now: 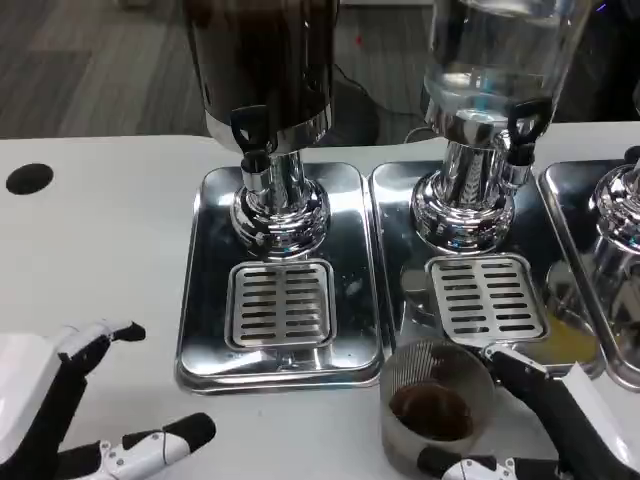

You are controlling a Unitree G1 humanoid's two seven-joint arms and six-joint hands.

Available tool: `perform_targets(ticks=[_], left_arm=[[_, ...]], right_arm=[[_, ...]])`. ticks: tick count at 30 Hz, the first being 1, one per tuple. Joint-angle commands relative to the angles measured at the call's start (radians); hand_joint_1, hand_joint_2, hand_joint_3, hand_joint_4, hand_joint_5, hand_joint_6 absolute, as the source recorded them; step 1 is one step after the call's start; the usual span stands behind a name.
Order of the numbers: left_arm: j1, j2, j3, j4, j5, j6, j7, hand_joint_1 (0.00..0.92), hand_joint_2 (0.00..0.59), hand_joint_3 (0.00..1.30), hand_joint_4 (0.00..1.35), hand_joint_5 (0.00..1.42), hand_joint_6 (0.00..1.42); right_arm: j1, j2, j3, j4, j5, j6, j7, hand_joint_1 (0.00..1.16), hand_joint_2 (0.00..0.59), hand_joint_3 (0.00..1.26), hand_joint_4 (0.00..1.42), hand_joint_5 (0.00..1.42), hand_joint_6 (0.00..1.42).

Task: Grasp the cup under the faucet to collect the drink, then remove the cup.

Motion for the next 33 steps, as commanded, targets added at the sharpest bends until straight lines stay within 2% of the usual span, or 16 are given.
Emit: perform_targets(ticks=[1,7,20,26,33], left_arm=[[0.005,0.011,-0.006,-0.014,0.004,0.004,-0.018,0.0,0.066,0.29,0.23,0.3,0.59],[0.007,0.014,-0.003,-0.023,0.005,0.001,-0.024,0.0,0.066,0.29,0.23,0.3,0.59],[0.009,0.012,-0.013,-0.027,0.012,0.002,-0.027,0.0,0.066,0.29,0.24,0.3,0.58],[0.003,0.011,-0.019,-0.028,0.016,0.005,-0.028,0.0,0.066,0.29,0.24,0.3,0.58],[-0.004,0.01,-0.022,-0.026,0.017,0.008,-0.034,0.0,0.07,0.29,0.23,0.3,0.58]], right_arm=[[0.003,0.0,-0.019,0.015,0.028,-0.076,-0.008,0.65,0.122,0.4,0.43,0.37,0.14],[-0.003,-0.001,-0.032,0.069,-0.002,-0.139,-0.028,0.65,0.122,0.4,0.43,0.37,0.14],[-0.018,-0.005,-0.051,0.133,-0.082,-0.219,-0.081,0.66,0.116,0.4,0.43,0.37,0.14],[-0.031,-0.016,-0.049,0.172,-0.141,-0.244,-0.126,0.66,0.114,0.4,0.43,0.37,0.13],[-0.034,-0.024,-0.041,0.182,-0.149,-0.248,-0.135,0.65,0.117,0.33,0.36,0.31,0.07]])
